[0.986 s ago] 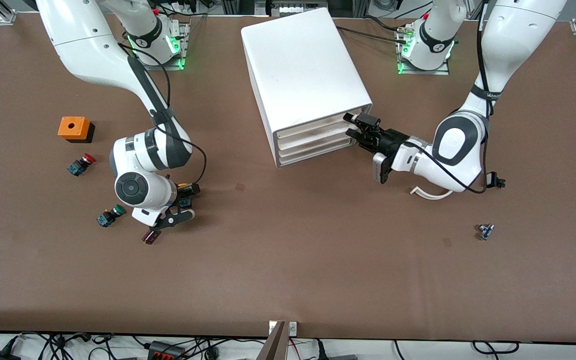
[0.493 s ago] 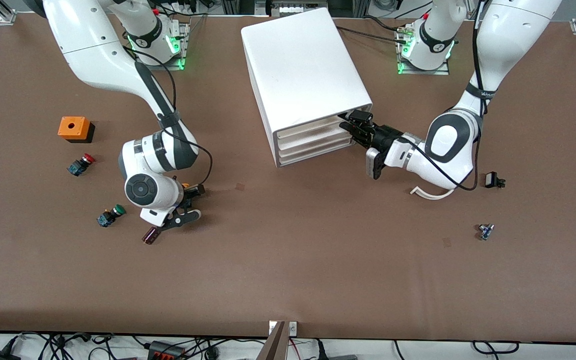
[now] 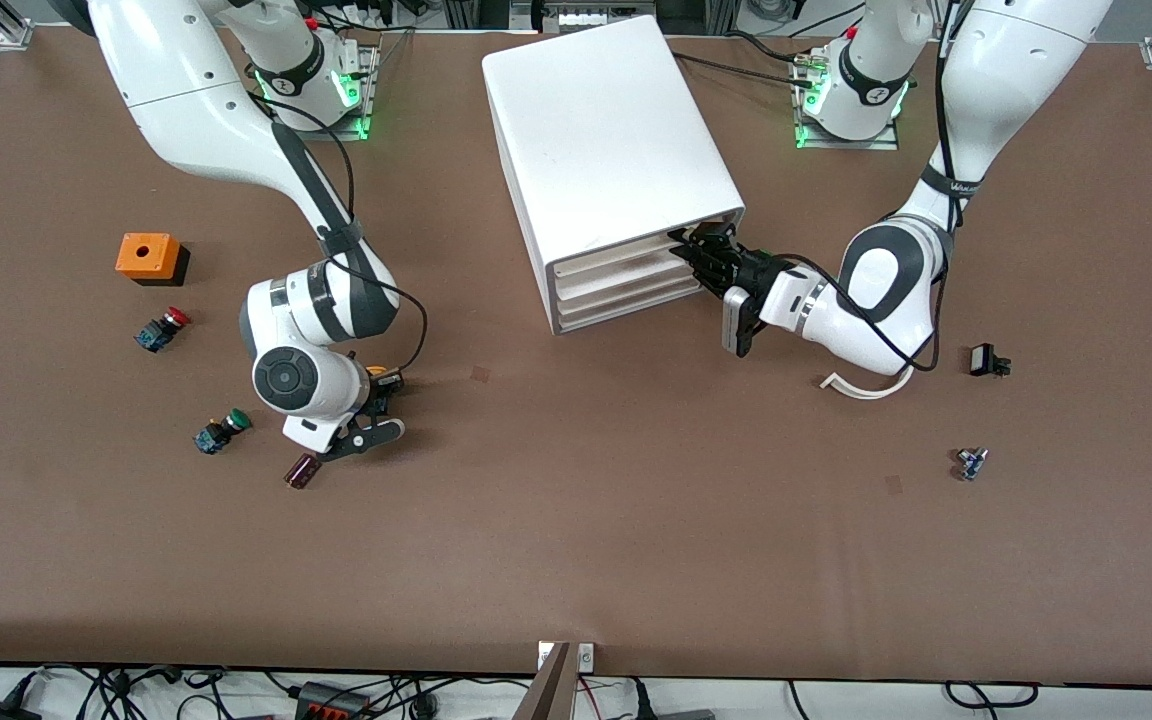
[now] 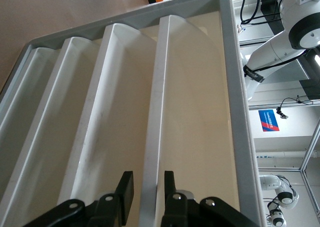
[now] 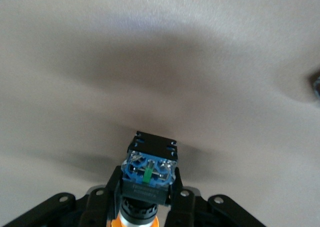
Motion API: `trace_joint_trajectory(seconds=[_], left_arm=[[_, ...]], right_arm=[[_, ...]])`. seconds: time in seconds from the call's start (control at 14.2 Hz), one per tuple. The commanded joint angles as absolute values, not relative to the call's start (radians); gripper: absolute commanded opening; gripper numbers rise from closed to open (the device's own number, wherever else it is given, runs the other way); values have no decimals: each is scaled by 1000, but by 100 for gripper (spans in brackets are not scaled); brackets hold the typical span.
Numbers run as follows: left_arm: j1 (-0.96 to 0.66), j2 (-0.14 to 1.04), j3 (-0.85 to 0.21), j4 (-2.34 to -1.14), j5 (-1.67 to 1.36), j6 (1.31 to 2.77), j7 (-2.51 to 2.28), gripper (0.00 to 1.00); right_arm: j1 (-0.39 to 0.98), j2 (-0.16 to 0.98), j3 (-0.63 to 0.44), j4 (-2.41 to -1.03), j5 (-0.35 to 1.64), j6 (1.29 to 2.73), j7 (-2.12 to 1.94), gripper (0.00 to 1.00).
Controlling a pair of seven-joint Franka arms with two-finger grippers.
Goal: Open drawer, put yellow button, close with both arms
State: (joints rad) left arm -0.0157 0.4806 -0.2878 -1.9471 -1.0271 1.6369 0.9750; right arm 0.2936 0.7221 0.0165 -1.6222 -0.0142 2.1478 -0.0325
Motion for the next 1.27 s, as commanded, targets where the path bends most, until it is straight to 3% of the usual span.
trace_joint_trajectory(seconds=[0.0, 0.56, 0.92, 1.2], left_arm=[[-15, 466, -285, -1953, -1032, 1646, 1028, 9], [2, 499, -272, -1806, -918, 1635, 1039, 7], [24, 520, -272, -1752, -871, 1632, 1035, 7], [26, 592, -273, -1720, -838, 1626, 1049, 7]], right_arm=[[291, 727, 21, -1548, -17, 2131, -37, 0], [310, 693, 23, -1273, -14, 1928, -38, 0], [422, 661, 23, -1103, -15, 1807, -29, 0], [498, 646, 20, -1077, -15, 1778, -5, 0]])
